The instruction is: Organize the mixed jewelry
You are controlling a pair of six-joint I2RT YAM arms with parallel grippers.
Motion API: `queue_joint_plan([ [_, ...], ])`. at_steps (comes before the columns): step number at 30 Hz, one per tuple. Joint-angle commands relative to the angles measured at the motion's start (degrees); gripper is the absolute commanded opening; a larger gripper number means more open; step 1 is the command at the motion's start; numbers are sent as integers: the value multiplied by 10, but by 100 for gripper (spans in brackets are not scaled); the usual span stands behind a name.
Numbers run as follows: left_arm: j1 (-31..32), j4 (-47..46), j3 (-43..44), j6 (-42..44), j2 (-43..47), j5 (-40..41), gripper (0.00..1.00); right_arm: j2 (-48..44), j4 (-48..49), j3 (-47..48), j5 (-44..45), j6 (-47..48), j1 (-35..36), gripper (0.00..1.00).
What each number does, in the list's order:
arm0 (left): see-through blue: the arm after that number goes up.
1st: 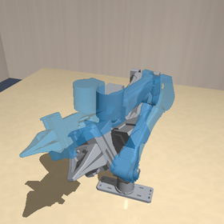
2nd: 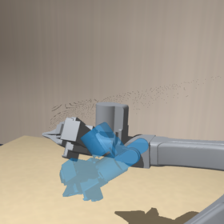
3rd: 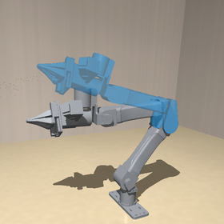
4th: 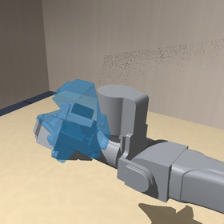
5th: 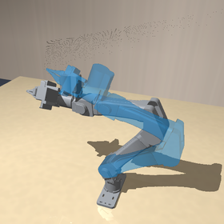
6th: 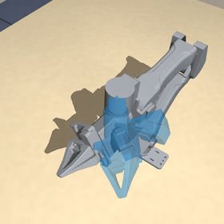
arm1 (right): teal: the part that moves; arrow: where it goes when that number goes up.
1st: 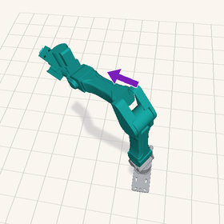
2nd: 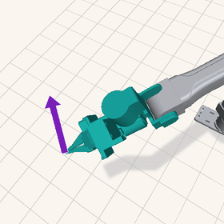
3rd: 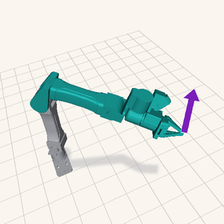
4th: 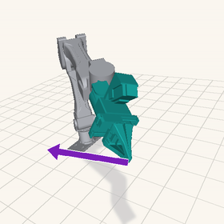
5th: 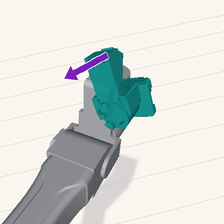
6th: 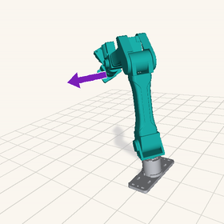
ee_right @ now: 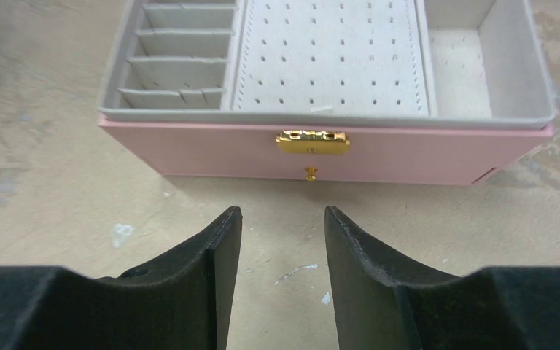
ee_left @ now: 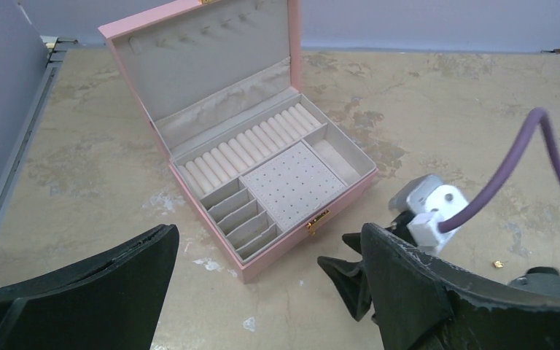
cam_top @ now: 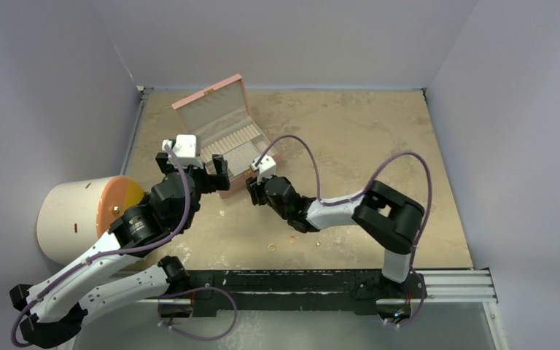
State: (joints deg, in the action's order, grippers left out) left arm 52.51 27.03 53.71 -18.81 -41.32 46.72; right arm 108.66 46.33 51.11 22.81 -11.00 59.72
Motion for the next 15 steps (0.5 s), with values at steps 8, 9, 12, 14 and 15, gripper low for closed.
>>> queue_joint_plan([
  [8,-2,-19,5,10,8,7,96,-177,-310,52,-102,-23,-115,49],
  [9,-2,-18,5,10,8,7,96,-181,-331,65,-101,-19,-126,49],
  [12,-2,-19,6,11,10,8,95,-179,-388,112,-108,-7,-157,49],
  [14,-2,-19,6,11,10,8,96,-168,-419,147,-118,2,-175,50],
  [15,-2,-19,6,11,10,8,96,-161,-431,171,-123,5,-182,50],
])
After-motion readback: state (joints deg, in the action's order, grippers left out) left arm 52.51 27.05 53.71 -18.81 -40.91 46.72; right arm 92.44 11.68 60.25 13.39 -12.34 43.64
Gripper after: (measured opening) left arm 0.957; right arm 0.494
